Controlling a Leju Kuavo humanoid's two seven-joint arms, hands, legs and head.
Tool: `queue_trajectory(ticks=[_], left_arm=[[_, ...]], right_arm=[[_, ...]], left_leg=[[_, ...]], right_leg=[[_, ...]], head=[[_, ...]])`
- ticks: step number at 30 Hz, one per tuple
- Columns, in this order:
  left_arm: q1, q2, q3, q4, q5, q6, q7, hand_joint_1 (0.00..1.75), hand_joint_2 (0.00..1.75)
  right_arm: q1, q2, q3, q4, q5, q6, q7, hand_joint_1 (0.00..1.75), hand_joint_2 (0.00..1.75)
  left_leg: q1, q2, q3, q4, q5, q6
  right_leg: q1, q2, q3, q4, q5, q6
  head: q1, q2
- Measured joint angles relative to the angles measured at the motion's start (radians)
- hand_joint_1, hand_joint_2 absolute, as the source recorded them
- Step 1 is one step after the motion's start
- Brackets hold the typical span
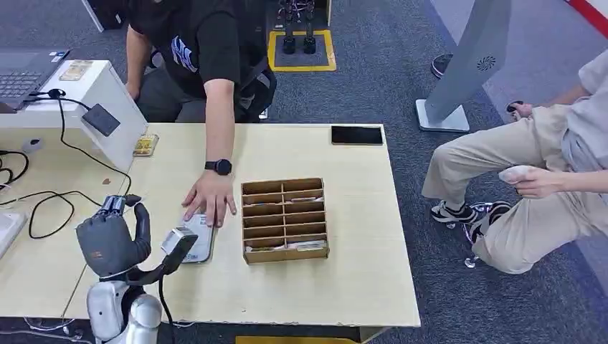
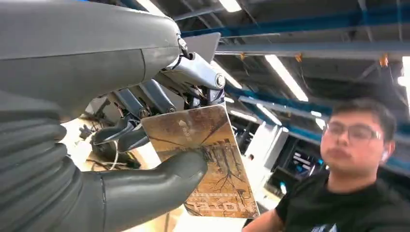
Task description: Pass the card to the sensor for recognition and then transmit it.
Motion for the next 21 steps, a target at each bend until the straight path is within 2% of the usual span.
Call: queue_trajectory(ticks=[5,8,10,13,18,21], left_arm=[[0.006,0.005,-0.016,0.057,-0.139,0.000,0.140,1.75,1.75],[0.012,0.014,-0.055,0.090,-0.159,0.000,0.259,1.75,1.75],[0.016,0.018,-0.064,0.097,-0.158,0.000,0.298,1.75,1.75],[0.024,0.021,-0.064,0.101,-0.143,0.000,0.310,1.75,1.75],[0.030,0.015,-0.037,0.112,-0.111,0.000,0.252,1.75,1.75],[0.034,0.014,-0.014,0.126,-0.133,0.000,0.251,1.75,1.75]], right_arm=[[0.000,0.000,0.000,0.000,0.015,0.000,-0.001,0.00,1.75],[0.000,0.002,-0.001,0.001,0.016,0.000,-0.001,0.00,1.75],[0.000,0.002,-0.003,0.001,0.016,0.000,0.000,0.00,1.75],[0.001,0.002,-0.006,0.001,0.015,0.000,0.002,0.00,1.75],[0.001,0.002,-0.009,0.000,0.012,0.000,0.006,0.00,1.75],[0.001,0.002,-0.009,0.000,0.011,0.000,0.010,0.00,1.75]], left_leg=[[0.000,0.000,0.000,0.000,0.000,0.000],[0.000,0.000,0.000,0.000,0.000,0.000],[0.000,0.000,0.000,0.000,0.000,0.000],[0.000,0.000,0.000,0.000,0.000,0.000],[0.000,0.000,0.000,0.000,0.000,0.000],[0.000,0.000,0.000,0.000,0.000,0.000]], right_leg=[[0.000,0.000,0.000,0.000,0.000,0.000],[0.000,0.000,0.000,0.000,0.000,0.000],[0.000,0.000,0.000,0.000,0.000,0.000],[0.000,0.000,0.000,0.000,0.000,0.000],[0.000,0.000,0.000,0.000,0.000,0.000],[0.000,0.000,0.000,0.000,0.000,0.000]], head=[[0.000,0.000],[0.000,0.000],[0.000,0.000],[0.000,0.000],[0.000,0.000],[0.000,0.000]])
